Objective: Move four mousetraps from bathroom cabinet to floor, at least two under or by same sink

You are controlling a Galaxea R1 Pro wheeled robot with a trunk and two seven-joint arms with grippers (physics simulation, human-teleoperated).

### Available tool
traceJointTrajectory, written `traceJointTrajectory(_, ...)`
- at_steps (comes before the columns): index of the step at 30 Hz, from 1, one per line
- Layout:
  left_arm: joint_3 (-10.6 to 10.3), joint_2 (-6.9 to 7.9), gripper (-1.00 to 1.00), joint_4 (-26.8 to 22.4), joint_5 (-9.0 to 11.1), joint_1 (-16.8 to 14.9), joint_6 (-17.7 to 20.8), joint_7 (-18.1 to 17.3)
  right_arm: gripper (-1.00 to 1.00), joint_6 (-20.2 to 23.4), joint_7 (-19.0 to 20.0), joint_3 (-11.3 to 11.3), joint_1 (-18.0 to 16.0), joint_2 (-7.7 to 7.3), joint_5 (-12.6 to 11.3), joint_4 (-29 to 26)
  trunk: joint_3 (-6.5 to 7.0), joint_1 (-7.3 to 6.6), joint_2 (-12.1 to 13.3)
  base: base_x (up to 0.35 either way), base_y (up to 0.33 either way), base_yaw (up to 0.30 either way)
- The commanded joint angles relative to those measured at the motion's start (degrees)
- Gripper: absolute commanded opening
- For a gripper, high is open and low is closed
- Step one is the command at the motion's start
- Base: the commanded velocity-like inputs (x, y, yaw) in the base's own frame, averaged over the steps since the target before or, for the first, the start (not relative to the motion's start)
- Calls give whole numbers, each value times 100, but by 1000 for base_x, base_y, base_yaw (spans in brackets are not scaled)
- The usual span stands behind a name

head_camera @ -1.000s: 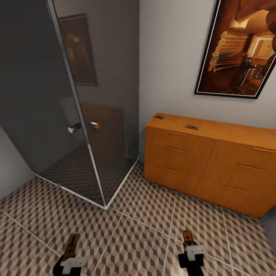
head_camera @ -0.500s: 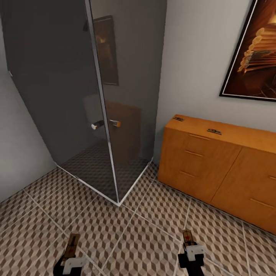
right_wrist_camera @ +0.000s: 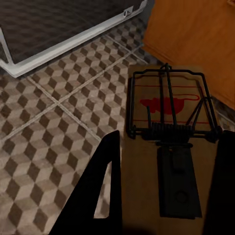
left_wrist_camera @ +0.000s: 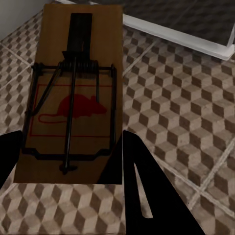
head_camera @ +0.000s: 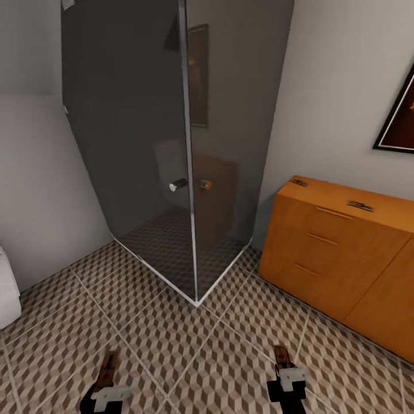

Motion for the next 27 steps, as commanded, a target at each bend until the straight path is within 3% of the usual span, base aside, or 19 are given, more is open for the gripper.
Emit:
traceJointTrajectory(1,-51,-4,-100,20,26,-8,-22,8,-100,-11,-31,48,-3,-5,-26,0,-5,0,-3,0,0,288)
traceJointTrajectory(27,-51,-5,-100,20,28,-7,-16,8,-100,-11,-31,48,-2,-5,-26,0,-5,0,-3,0,0,288)
